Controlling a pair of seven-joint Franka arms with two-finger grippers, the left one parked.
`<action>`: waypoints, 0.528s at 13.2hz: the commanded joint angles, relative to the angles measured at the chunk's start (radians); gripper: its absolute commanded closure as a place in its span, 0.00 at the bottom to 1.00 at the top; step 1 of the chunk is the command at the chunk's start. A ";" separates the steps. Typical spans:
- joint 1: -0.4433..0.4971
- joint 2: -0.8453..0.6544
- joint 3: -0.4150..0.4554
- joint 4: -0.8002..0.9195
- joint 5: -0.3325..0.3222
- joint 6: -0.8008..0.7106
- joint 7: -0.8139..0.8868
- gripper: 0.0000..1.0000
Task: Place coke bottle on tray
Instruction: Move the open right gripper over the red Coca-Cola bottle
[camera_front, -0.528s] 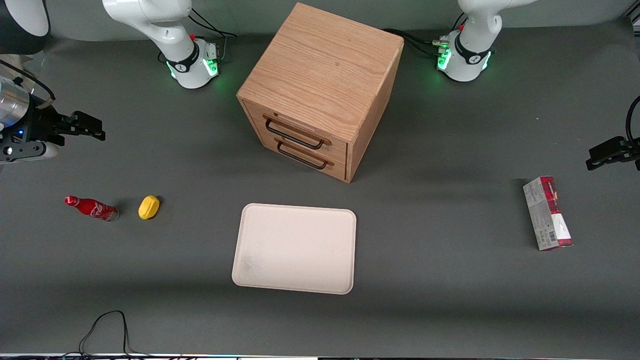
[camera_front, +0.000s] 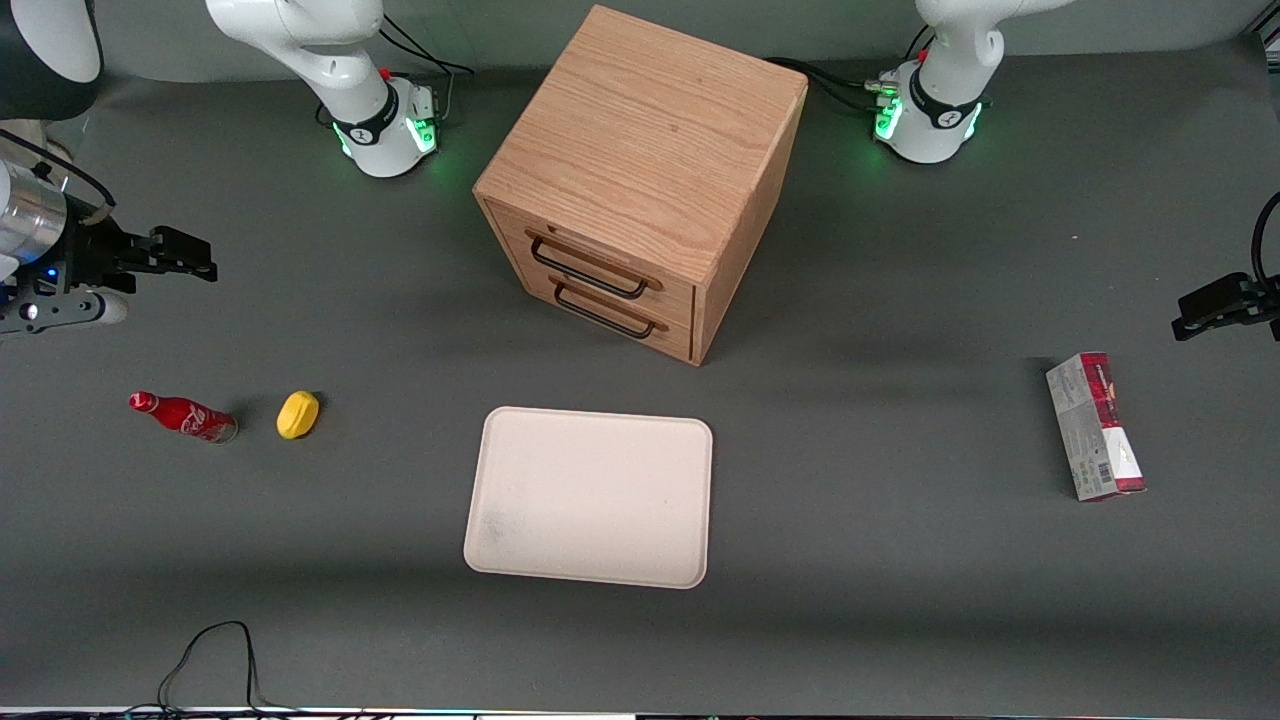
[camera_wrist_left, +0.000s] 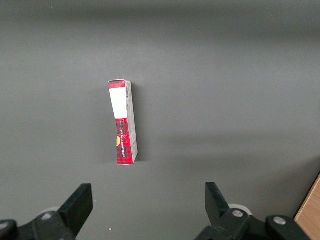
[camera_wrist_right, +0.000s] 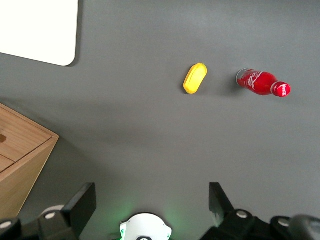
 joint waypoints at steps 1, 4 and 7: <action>-0.002 0.025 0.008 0.057 0.012 -0.016 0.028 0.00; 0.000 0.030 0.007 0.068 0.013 -0.021 0.030 0.00; 0.000 0.041 0.007 0.066 0.013 -0.022 0.031 0.00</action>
